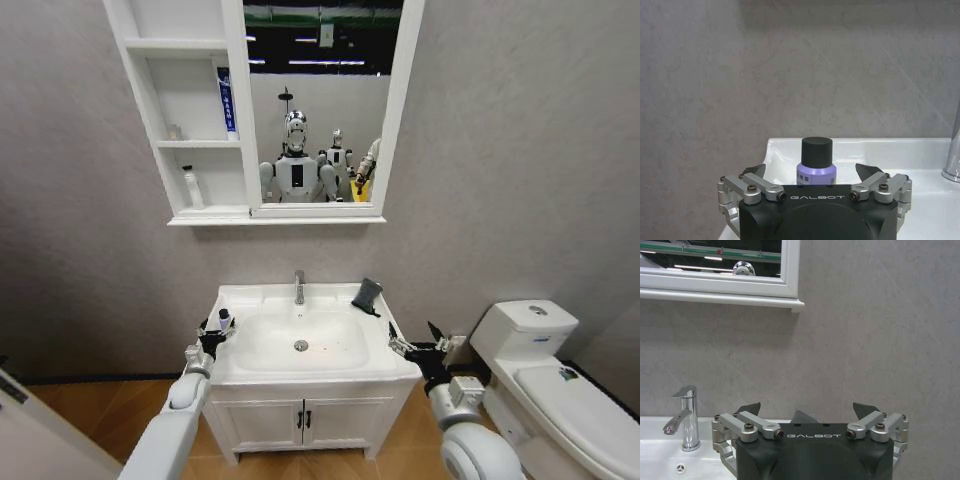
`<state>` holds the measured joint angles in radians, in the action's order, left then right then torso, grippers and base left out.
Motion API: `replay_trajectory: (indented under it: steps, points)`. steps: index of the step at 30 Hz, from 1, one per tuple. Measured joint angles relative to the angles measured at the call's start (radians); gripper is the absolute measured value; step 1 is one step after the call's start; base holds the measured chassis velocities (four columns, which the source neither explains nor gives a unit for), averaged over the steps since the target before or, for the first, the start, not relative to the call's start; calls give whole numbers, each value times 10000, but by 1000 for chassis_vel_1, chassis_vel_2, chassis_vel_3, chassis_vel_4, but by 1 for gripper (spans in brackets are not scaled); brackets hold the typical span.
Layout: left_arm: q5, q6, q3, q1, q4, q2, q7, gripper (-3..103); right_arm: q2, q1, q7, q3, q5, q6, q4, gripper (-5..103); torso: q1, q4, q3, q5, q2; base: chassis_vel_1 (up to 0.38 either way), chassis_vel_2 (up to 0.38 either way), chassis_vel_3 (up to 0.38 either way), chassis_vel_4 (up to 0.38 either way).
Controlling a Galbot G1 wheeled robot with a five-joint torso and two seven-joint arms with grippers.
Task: Move facial cleanser and shampoo from washbasin to cabinet, then wipe washbasin with towel.
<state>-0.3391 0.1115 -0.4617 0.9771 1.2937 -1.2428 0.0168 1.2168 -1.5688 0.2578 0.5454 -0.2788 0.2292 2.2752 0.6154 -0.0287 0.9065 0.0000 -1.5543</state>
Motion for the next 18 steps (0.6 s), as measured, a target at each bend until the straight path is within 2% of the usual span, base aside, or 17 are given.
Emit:
replay_trajectory:
  steps: [6, 8, 9, 11, 12, 14, 15, 17, 18]
  points:
    - [87, 15, 30, -67, -273, -160, 85, 96, 49, 49, 0, -32, 30, -6, -79, 100, -1, -1, -1, 4, 0, 0, 0, 0, 0]
    - [111, 64, 52, -110, -369, -180, 114, 89, 26, 64, 15, -25, -26, -8, -99, 100, -2, -1, -2, 9, -1, 0, 0, 0, 0]
    - [111, 64, 52, -110, -369, -180, 114, 89, 26, 64, 15, -25, -26, -8, -99, 100, -2, -1, -2, 9, -1, 0, 0, 0, 0]
    - [115, 96, 60, -147, -427, -204, 160, 78, 0, 86, 22, -24, -54, -8, -128, 100, -4, 0, -3, 9, -2, 0, 0, 0, 0]
    - [115, 96, 60, -147, -427, -204, 160, 78, 0, 86, 22, -24, -54, -8, -128, 100, -4, 0, -3, 9, -2, 0, 0, 0, 0]
    - [111, 97, 64, -169, -448, -238, 214, 68, -9, 153, 23, -54, -62, -8, -175, 100, -3, -3, -3, 3, -2, 0, 0, 0, 0]
    - [111, 97, 64, -169, -448, -238, 214, 68, -9, 153, 23, -54, -62, -8, -175, 100, -3, -3, -3, 3, -2, 0, 0, 0, 0]
    - [110, 69, 66, -171, -448, -244, 231, 57, -29, 215, 23, -83, -93, -7, -198, 100, -2, -3, -2, 2, -2, 0, 0, 0, 0]
    - [110, 69, 66, -171, -448, -244, 231, 57, -29, 215, 23, -83, -93, -7, -198, 100, -2, -3, -2, 2, -2, 0, 0, 0, 0]
